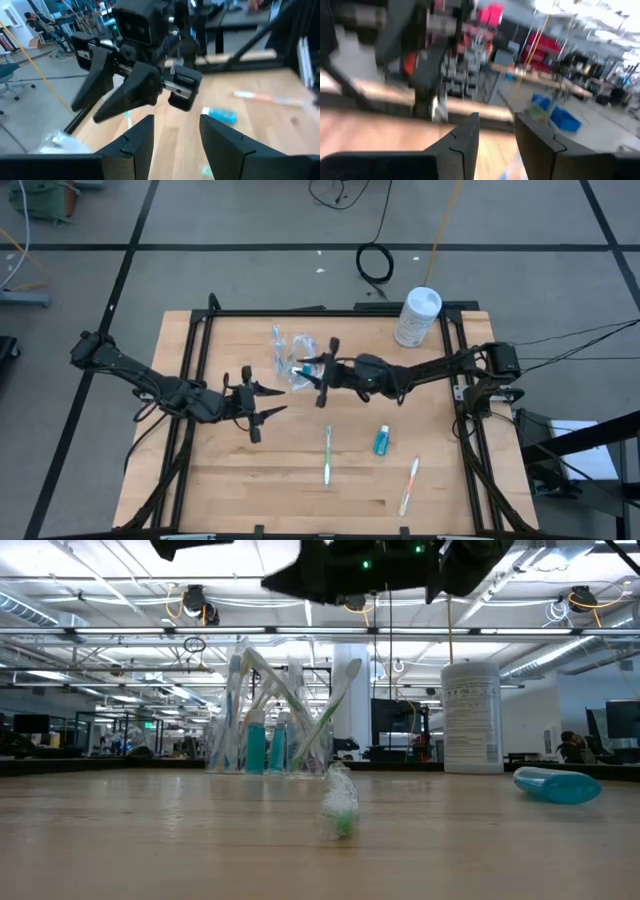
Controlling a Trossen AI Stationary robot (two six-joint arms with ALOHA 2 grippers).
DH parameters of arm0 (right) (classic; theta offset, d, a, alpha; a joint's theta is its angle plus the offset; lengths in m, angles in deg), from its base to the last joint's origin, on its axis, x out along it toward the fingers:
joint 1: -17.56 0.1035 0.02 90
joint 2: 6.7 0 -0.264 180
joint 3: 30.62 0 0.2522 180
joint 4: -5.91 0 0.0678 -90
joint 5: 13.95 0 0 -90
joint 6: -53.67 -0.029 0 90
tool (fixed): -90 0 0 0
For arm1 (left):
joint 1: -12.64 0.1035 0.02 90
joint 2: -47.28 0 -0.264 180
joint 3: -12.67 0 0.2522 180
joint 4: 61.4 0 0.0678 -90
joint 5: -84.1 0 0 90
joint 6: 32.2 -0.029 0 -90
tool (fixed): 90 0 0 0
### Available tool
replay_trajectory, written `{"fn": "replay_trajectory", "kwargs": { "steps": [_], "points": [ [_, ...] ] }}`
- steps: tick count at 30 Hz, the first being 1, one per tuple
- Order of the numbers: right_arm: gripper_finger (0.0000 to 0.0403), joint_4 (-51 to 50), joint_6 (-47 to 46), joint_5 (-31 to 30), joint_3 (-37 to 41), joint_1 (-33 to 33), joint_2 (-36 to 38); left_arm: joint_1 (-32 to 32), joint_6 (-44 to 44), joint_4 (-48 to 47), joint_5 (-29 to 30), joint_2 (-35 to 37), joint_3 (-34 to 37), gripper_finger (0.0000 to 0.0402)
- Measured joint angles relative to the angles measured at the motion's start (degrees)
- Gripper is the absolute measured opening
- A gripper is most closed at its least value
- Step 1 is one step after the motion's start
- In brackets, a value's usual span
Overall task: Pick & Place toothbrushing station
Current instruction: Put the green toothbrush into the transparent organizer
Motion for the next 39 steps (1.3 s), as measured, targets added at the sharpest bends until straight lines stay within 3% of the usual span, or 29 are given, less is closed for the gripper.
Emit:
{"fn": "replay_trajectory", "kwargs": {
  "steps": [5, 9, 21, 30, 39],
  "points": [
    [0.0099, -9.79, 2.39, -0.62, 0.07, 0.42, 1.02, 0.55, -1.69, -6.83, 0.25, -1.65, 0.0, 0.0161],
    [0.0088, -13.16, 1.25, -0.38, -0.15, 2.14, 4.41, 2.23, 2.6, -8.28, 0.57, -4.3, 0.04, 0.0161],
    [0.0067, -51.47, -16.38, -0.34, 0.46, 9.04, 21.23, 10.64, 4.36, -8.04, 3.52, -13.09, 0.04, 0.0161],
    [0.0054, -47.96, -16.96, -0.51, 7.93, 10.58, 28.4, 13.98, 5.74, -8.35, -4.71, -14.14, 0.04, 0.0155],
    [0.0054, -42.12, -18.78, -0.43, 11.27, 10.37, 31.29, 15.79, 6.46, -7.79, -4.34, -14.12, 0.04, 0.0052]
  ]
}}
